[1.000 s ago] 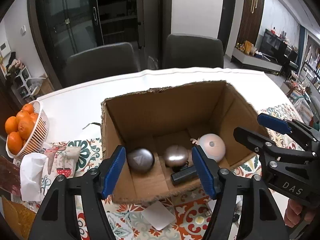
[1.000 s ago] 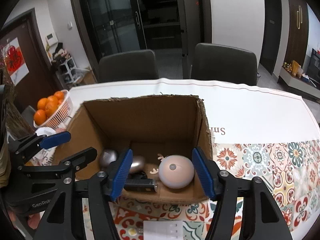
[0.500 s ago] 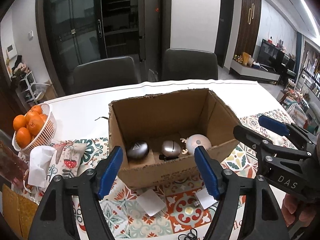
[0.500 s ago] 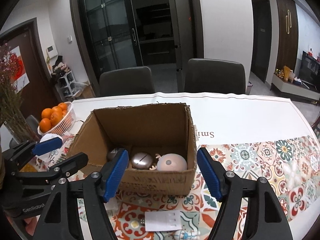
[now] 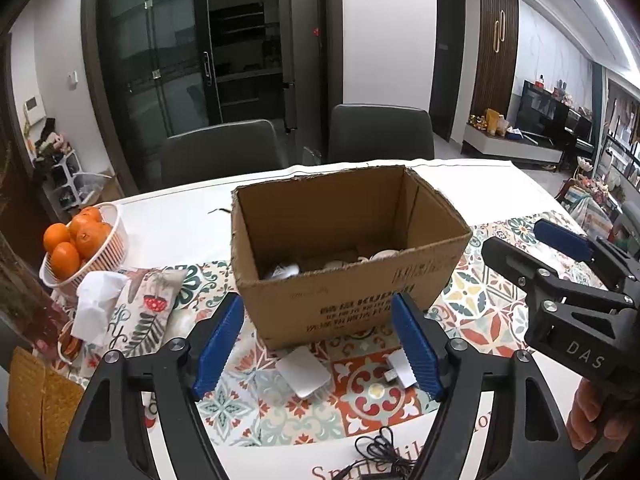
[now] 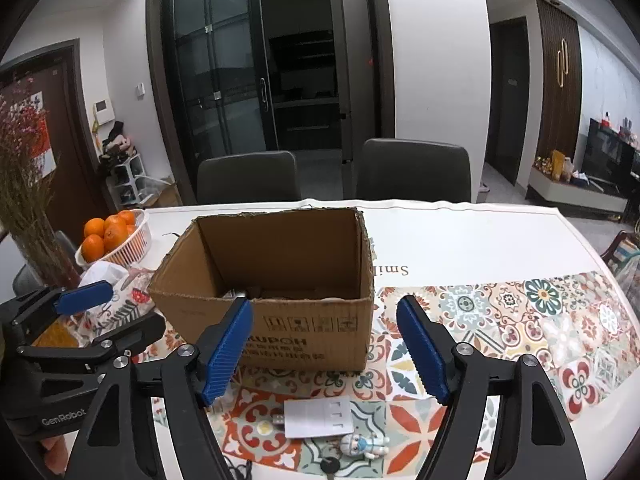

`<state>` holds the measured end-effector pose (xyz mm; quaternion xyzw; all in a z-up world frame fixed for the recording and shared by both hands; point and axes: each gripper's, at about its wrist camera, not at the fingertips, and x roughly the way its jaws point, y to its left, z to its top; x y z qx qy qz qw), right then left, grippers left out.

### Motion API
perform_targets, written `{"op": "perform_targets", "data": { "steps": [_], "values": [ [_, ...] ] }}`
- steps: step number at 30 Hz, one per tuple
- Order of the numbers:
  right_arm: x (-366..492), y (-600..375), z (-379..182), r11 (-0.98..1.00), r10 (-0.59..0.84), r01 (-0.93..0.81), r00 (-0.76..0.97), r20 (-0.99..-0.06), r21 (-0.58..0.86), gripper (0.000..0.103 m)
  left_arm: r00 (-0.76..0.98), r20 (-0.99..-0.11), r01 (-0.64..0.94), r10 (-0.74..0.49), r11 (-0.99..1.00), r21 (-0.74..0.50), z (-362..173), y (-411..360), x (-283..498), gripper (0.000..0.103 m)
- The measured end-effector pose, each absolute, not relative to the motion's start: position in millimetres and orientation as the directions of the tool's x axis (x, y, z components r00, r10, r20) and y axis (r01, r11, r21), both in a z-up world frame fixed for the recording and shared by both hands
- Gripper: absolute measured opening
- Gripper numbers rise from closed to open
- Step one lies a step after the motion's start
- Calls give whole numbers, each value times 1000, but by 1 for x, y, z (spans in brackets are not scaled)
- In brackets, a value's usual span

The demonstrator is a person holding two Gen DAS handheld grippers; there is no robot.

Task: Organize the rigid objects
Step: 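Move the left tool to the white square charger while the right approaches the white USB hub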

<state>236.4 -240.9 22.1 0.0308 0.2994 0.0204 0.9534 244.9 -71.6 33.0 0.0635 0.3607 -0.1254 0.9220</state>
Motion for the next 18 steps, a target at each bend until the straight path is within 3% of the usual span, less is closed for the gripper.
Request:
{"op": "perform_targets", "data": {
  "steps": [9, 18],
  "values": [
    [224, -237, 14, 997, 73, -39, 804, -590, 70, 78, 690, -703, 262, -174, 965, 18, 17, -65, 234, 78],
    [236, -236, -15, 995, 94, -45, 729, -678, 89, 81, 649, -750, 216, -130, 976, 17, -10, -57, 242, 78]
  ]
}}
